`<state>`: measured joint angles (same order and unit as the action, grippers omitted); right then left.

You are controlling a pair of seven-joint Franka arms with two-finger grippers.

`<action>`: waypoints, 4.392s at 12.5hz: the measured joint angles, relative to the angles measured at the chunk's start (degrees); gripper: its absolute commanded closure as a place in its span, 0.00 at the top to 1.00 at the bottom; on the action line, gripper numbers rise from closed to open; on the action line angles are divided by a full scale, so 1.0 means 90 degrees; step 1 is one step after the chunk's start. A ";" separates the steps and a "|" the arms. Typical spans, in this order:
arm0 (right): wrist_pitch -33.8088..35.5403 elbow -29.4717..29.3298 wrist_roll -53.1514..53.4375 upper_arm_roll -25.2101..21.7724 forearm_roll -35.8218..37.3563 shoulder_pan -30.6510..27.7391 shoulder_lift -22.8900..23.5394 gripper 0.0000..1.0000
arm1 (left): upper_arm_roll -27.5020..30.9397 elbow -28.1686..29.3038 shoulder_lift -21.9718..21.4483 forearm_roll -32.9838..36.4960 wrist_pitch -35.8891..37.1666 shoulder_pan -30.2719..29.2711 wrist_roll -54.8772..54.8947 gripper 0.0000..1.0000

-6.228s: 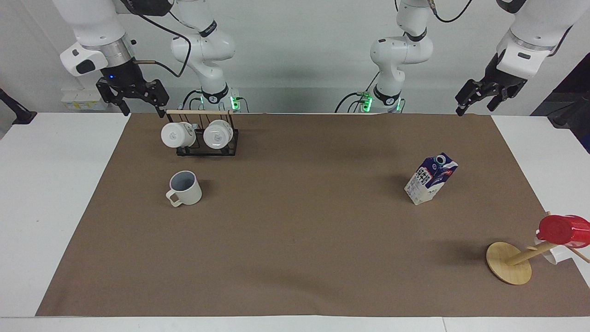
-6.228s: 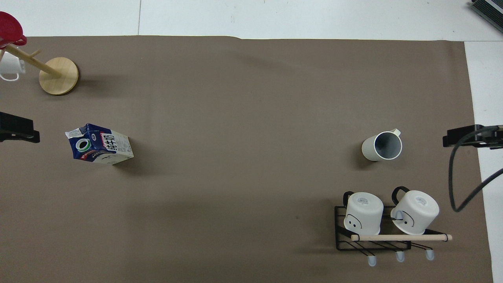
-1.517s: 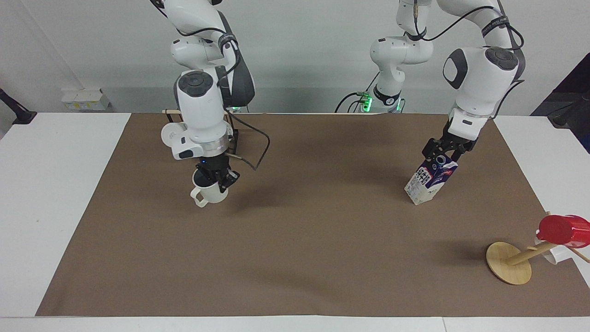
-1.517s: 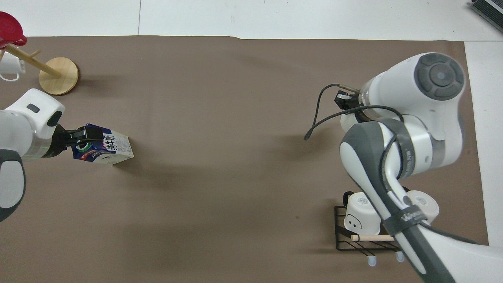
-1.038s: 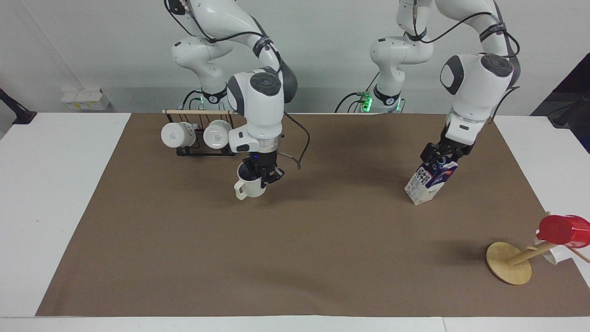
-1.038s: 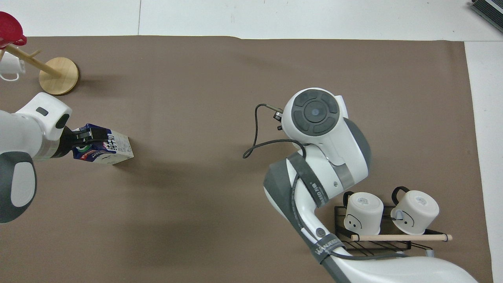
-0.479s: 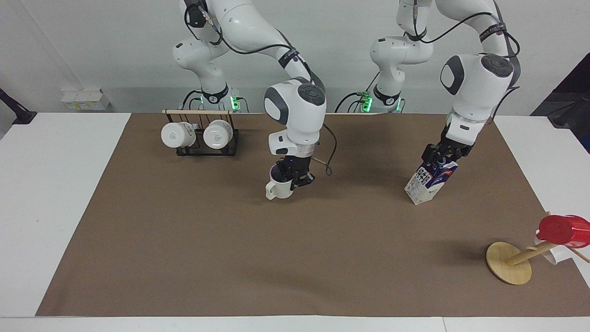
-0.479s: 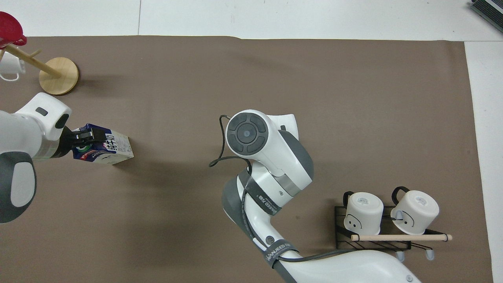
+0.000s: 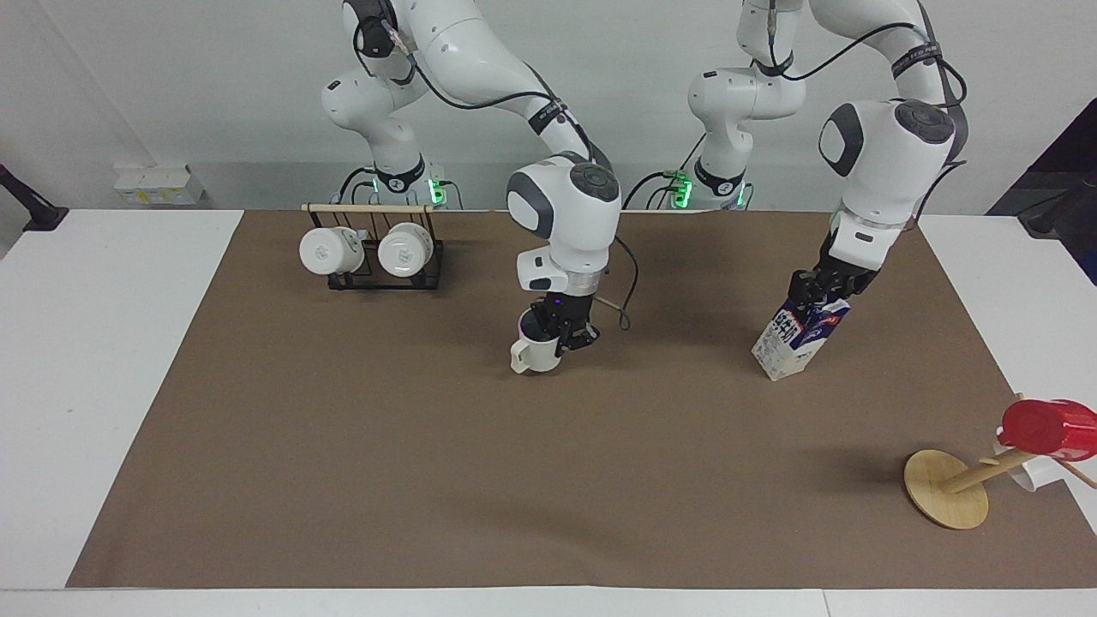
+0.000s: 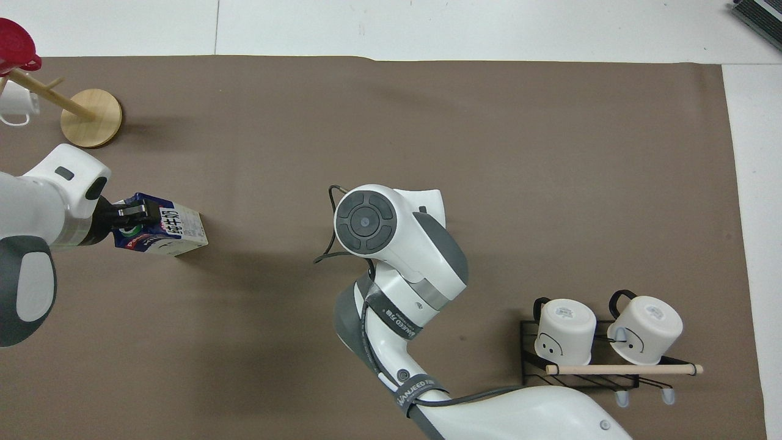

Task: Place cup and milk on table
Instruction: 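Lower the mug at the table center while the left gripper lifts the carton, then open the right gripper and withdraw while the left gripper carries the carton, then lower the milk carton beside the mug and open the left gripper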

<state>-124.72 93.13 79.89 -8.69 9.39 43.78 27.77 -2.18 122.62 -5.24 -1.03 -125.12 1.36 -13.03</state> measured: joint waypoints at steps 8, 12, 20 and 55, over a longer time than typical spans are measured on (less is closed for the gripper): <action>-0.0367 0.0247 0.0010 -0.0018 0.0000 0.0001 0.0052 0.90 | 0.0013 -0.0013 0.0000 0.0000 -0.0003 -0.0002 0.0016 0.41; -0.0386 0.0242 0.0012 -0.0035 0.0000 -0.0056 0.0050 1.00 | 0.0029 -0.0164 0.0001 0.0000 0.0029 -0.0013 0.0065 0.41; -0.0321 0.0125 -0.0216 -0.0035 -0.0150 -0.0077 -0.0417 1.00 | -0.0062 -0.0927 -0.0004 0.0000 0.1059 0.0180 0.0114 0.41; 0.4268 -0.0805 -0.8332 -0.0123 -0.0915 -0.3998 -0.3128 1.00 | -0.0077 -0.1388 0.0811 -0.0419 0.0433 0.3137 -0.2353 1.00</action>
<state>-86.31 85.88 4.90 -9.80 1.16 7.80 -0.38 -2.88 110.14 2.06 -4.81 -121.22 29.59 -34.21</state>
